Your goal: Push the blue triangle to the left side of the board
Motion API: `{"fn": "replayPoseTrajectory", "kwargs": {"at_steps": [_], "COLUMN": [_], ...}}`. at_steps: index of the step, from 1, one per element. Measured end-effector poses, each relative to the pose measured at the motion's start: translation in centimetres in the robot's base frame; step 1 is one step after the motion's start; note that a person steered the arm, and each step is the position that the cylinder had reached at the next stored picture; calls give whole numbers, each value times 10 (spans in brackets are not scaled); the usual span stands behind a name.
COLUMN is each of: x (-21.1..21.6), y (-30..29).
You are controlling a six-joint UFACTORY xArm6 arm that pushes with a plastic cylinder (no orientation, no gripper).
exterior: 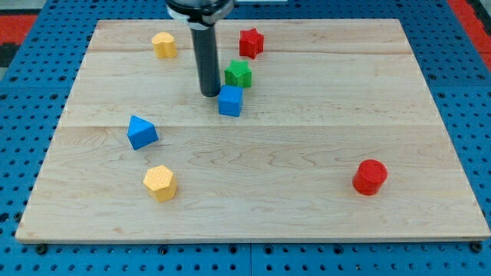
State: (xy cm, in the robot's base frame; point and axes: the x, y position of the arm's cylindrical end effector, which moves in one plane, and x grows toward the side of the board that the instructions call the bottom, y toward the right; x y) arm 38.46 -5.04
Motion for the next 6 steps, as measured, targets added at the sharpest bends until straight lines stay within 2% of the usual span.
{"fn": "replayPoseTrajectory", "kwargs": {"at_steps": [1,2,3,4,5,6], "x": [34,36,32,75,55,32], "y": [-1,-30,1,-60,-168,-191]}}
